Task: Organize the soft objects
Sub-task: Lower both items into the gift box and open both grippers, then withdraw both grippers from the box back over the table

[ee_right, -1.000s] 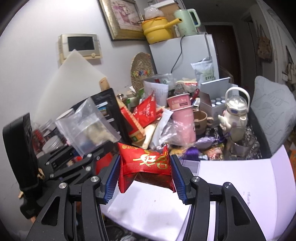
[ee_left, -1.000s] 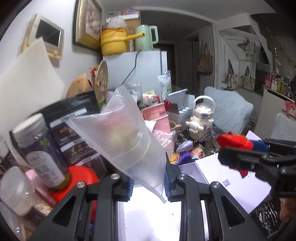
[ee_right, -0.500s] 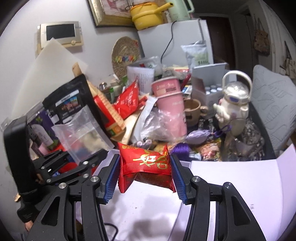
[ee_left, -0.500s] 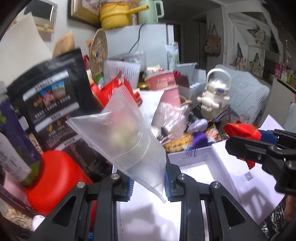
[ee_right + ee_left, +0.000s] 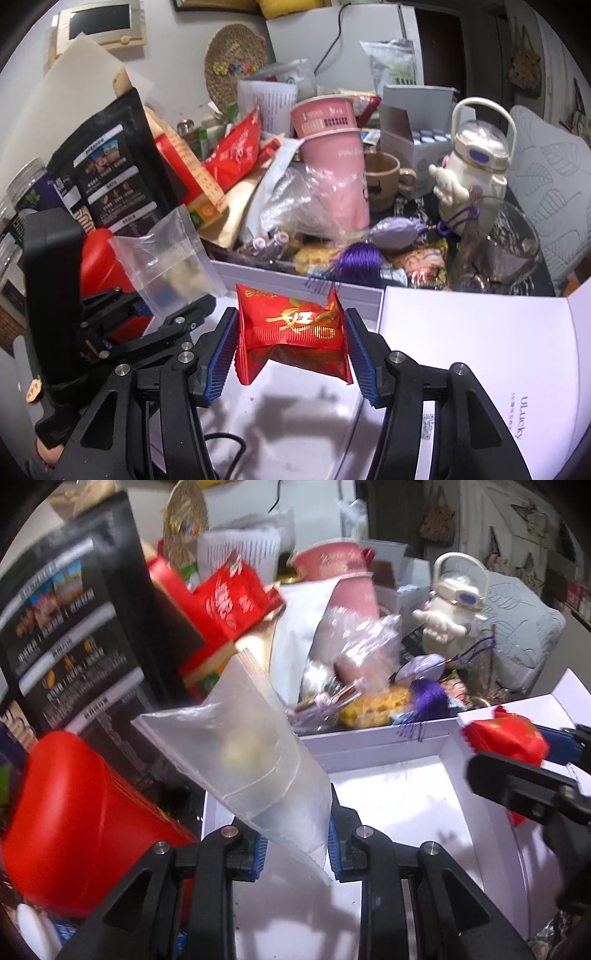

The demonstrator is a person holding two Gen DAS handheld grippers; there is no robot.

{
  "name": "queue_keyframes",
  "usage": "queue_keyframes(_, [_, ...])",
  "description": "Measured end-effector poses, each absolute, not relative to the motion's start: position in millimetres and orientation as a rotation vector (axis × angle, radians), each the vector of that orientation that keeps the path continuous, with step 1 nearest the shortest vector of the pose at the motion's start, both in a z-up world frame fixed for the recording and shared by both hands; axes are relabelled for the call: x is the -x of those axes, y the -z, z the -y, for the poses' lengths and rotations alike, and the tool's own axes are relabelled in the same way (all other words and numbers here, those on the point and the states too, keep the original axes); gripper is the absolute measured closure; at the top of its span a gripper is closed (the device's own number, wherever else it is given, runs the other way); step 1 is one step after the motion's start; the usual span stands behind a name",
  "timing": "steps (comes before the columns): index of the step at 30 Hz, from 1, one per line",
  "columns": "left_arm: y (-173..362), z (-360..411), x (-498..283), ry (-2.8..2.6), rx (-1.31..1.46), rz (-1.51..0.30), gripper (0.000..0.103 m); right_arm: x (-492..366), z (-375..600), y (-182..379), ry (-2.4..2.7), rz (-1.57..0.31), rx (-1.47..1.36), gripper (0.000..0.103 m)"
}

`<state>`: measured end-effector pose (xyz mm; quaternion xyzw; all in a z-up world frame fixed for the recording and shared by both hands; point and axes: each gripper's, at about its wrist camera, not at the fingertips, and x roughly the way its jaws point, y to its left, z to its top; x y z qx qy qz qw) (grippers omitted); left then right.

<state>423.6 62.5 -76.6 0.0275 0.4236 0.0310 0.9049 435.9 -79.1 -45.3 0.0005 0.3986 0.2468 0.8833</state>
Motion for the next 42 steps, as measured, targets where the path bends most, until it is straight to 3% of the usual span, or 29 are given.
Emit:
queue_keyframes(4, [83,-65,-426,-0.084,-0.047,-0.906,0.075,-436,82,44,-0.494,-0.83,0.003,0.041])
queue_keyframes(6, [82,-64,-426,-0.078,-0.041,-0.913,0.068,-435,82,42,-0.486,-0.826,0.012,0.04])
queue_keyframes(8, [80,-63,-425,-0.078,-0.039,-0.908,0.04,-434,83,41,-0.484,-0.826,0.013,0.04])
queue_keyframes(10, [75,-62,-420,-0.065,-0.035,-0.887,0.021,-432,83,39,-0.49,-0.829,0.014,0.038])
queue_keyframes(22, [41,-52,-402,-0.091,-0.075,-0.81,0.021,-415,90,17,-0.495,-0.775,0.016,0.033])
queue_keyframes(42, [-71,-35,-307,-0.033,-0.073,-0.582,0.021,-322,117,-86,-0.5,-0.567,0.031,0.031])
